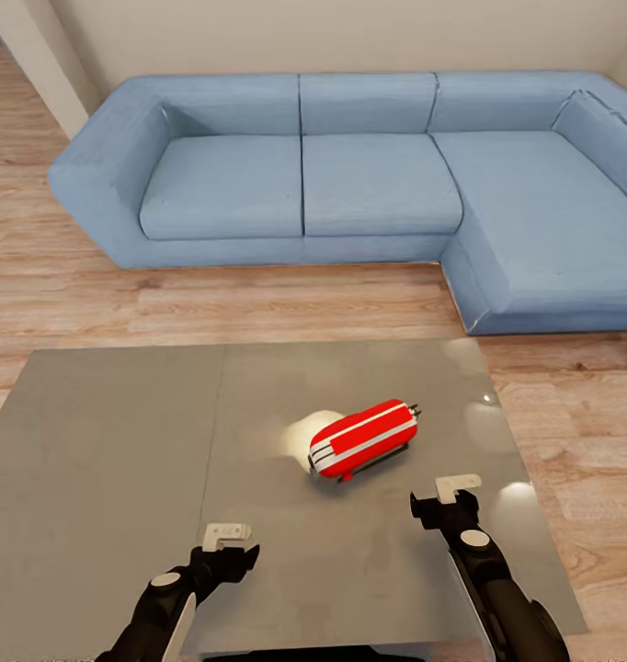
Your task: Turn on the radio receiver that's on the table in the living room.
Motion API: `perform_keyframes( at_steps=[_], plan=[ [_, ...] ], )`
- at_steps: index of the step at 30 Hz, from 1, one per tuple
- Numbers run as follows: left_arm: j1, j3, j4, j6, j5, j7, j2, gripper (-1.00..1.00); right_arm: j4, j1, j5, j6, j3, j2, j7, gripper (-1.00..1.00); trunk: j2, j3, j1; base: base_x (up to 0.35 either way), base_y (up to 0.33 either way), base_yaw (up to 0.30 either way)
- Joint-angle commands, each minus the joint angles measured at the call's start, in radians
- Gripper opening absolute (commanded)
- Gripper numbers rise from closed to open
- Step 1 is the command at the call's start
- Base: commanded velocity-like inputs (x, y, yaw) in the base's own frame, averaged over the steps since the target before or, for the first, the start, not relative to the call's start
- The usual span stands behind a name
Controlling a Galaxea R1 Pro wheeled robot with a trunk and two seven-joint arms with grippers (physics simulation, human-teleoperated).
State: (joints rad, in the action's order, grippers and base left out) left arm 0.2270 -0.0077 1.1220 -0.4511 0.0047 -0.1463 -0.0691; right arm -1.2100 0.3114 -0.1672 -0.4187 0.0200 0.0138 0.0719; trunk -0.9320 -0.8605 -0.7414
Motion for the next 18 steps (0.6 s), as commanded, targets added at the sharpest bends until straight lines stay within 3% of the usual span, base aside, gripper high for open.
perform_keyframes(
  at_steps=[1, 18],
  plan=[
    [0.000, 0.000, 0.000, 0.000, 0.000, -0.001, 0.000, 1.00, 0.000, 0.000, 0.000, -0.001, 0.000, 0.000, 0.000, 1.00, 0.000, -0.002, 0.000, 0.000, 0.000, 0.000],
    [0.000, -0.002, 0.001, 0.003, -0.002, -0.003, -0.001, 1.00, 0.003, 0.000, 0.002, -0.008, -0.004, 0.000, 0.000, 1.00, 0.000, -0.005, 0.000, 0.000, 0.000, 0.000]
  ],
)
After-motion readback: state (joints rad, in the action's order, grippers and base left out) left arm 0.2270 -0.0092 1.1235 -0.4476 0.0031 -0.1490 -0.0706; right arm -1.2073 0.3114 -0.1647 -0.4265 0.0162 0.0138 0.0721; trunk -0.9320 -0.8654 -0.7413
